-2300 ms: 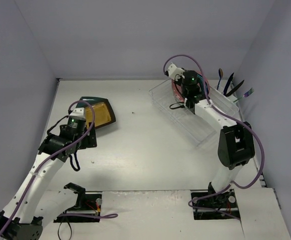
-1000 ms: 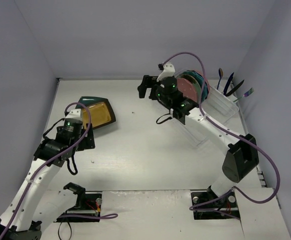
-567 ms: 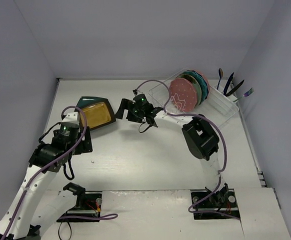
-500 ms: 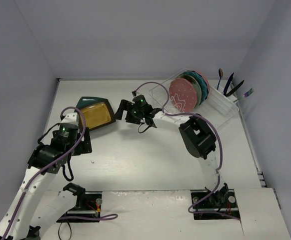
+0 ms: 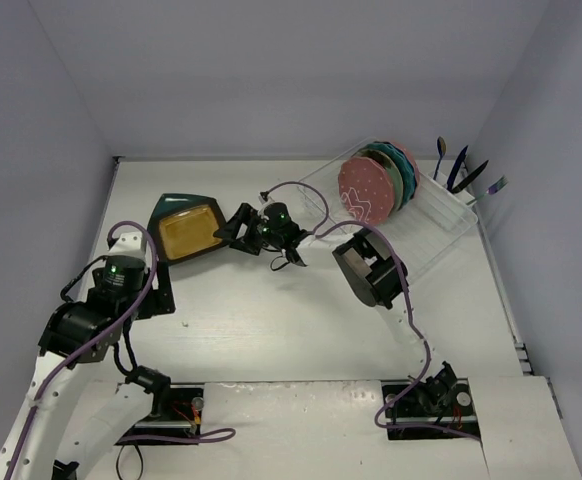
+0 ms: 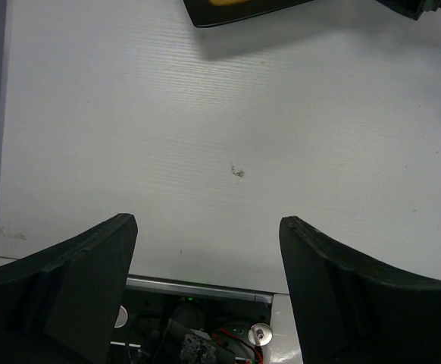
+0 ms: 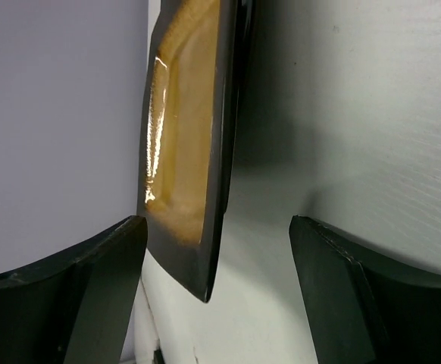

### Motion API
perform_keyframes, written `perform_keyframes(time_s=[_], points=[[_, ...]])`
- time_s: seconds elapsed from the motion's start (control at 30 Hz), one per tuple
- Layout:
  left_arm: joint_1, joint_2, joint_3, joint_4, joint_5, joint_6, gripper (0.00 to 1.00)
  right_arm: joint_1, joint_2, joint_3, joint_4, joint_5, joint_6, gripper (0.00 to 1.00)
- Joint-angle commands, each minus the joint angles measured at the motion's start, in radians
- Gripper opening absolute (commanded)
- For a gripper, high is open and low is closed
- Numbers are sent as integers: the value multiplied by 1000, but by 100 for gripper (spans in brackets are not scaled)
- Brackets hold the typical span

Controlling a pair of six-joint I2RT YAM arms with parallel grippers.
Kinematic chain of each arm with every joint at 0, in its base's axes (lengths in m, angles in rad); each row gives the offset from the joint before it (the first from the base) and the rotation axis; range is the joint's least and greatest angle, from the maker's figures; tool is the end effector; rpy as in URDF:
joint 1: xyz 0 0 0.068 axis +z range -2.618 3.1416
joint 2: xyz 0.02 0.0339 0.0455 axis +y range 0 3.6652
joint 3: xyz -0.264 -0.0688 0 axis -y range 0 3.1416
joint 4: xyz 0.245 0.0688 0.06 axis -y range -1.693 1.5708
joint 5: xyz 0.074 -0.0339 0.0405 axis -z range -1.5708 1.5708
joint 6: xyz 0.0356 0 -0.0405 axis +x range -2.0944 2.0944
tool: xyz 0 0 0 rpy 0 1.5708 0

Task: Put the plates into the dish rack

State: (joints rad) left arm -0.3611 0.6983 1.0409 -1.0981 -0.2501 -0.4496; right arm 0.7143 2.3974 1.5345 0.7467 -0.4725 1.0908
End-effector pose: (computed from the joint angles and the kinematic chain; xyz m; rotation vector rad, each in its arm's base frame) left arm 0.1036 -0.0297 0.3477 -0.2262 2.2895 -0.1258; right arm 0.3854 0.3556 0.1330 -0.0459 2.0079 1.6649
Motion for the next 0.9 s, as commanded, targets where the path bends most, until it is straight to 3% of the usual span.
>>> perform_keyframes(time_s=[0.0,0.27,0.7,0.77,0.87], points=[[-4,3,53,-12,-35,-12,76,10,12,50,117,5,67,77],[-6,-8,68,-32,-49,-14,76,25,66,94,154,44,115,64],[-4,-33,61,-51,-54,-26,76,24,23,41,267,78,129,6],[-4,-34,59,-49,-54,-26,76,22,-6,24,281,75,123,1],[-6,-31,57,-46,-54,-24,76,20,-62,-17,290,71,106,0]])
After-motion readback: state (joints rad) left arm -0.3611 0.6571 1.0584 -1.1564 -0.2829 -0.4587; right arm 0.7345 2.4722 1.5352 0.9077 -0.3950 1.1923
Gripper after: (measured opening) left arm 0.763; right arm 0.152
